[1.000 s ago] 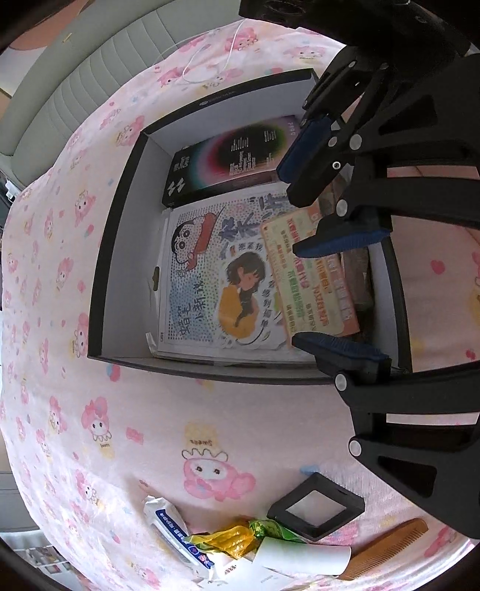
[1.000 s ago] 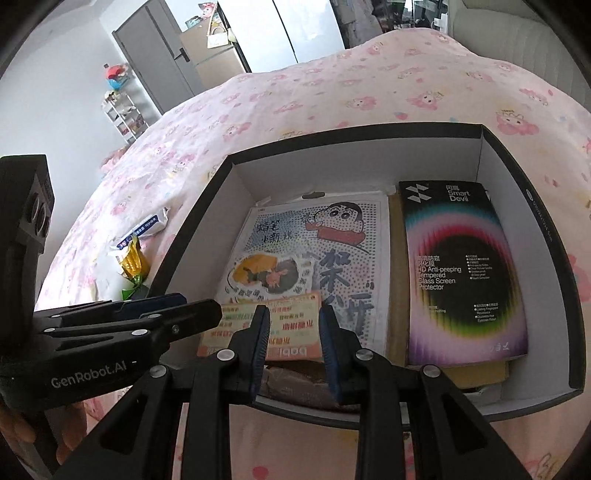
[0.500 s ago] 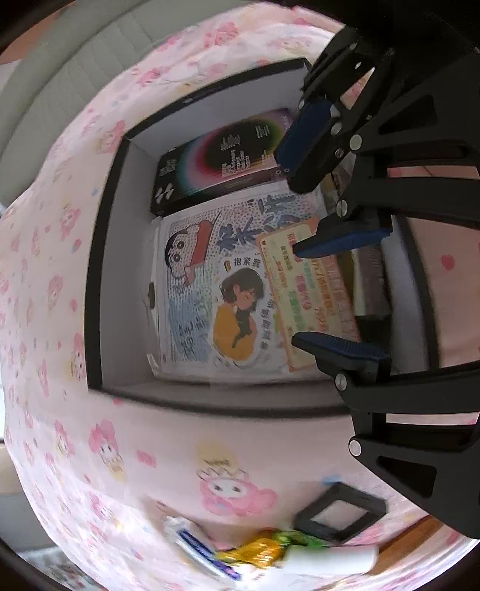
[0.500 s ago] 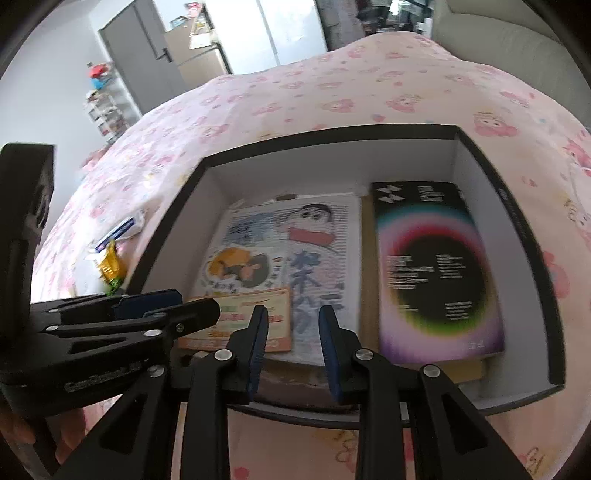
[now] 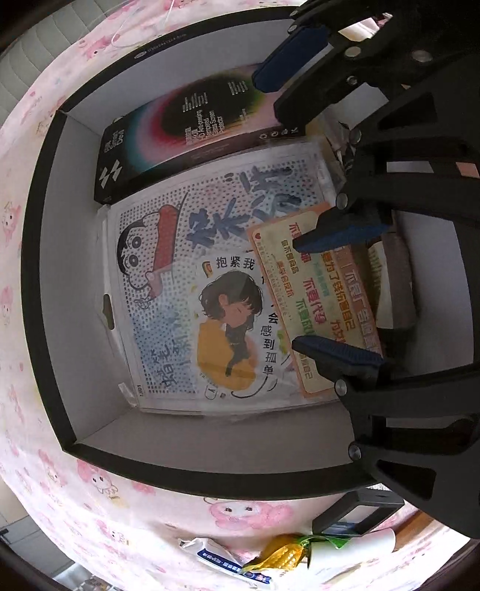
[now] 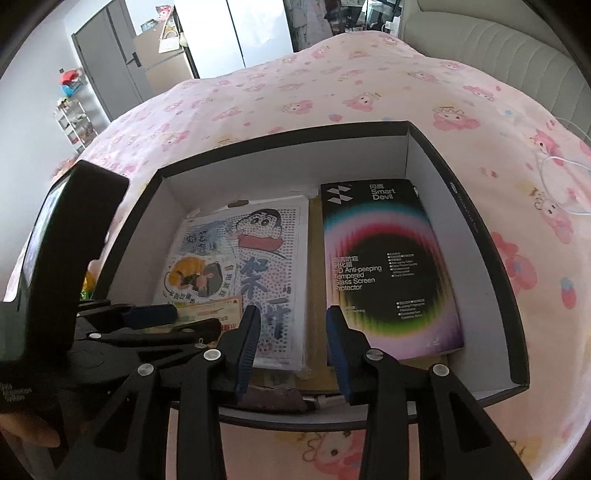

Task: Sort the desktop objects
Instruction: 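Lay the sticker card on the drawing pad and open the right gripper, then withdraw the right tool from the DAPHNE box back toward the item pile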

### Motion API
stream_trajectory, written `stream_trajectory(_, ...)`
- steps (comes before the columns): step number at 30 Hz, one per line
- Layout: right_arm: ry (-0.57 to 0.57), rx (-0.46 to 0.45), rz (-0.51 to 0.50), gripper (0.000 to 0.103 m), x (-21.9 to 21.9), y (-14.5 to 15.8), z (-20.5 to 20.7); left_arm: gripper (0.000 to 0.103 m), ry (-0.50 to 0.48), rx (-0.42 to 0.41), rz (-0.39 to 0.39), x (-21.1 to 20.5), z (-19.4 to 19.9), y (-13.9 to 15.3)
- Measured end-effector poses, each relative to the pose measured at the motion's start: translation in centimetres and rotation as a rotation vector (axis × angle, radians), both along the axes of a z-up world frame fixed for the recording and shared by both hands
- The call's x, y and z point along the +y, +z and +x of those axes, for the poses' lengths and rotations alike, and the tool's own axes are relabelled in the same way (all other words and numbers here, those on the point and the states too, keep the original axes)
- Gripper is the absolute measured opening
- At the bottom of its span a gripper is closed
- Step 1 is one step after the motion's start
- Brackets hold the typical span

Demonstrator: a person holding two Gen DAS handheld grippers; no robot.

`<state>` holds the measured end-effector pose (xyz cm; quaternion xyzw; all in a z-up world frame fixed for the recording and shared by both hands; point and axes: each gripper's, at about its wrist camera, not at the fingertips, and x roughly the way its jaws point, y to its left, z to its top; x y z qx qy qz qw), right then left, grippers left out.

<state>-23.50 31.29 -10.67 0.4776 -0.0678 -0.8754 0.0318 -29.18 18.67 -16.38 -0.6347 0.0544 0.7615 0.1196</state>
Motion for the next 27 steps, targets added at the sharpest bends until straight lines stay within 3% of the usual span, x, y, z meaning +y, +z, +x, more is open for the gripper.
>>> stream_trajectory(7, 0.001, 0.002, -0.009, 0.033, 0.1, 0.1, 0.0, 0.05, -0.074, 0.012, -0.056, 0.4, 0.2, 0.1)
stream_trajectory(12, -0.005, 0.003, -0.006, 0.034, 0.1, 0.0, 0.0, 0.047, -0.081, 0.108, -0.091, 0.4, 1.8, 1.2)
stream_trajectory(22, -0.007, 0.022, 0.02, 0.034, -0.3, 0.0, 0.3, 0.047, -0.003, 0.271, -0.013, -1.6, 4.3, 6.0)
stream_trajectory(27, 0.009, 0.068, -0.077, 0.034, 0.0, 1.5, 1.4, 0.047, 0.036, 0.319, 0.061, -2.0, 5.8, 8.8)
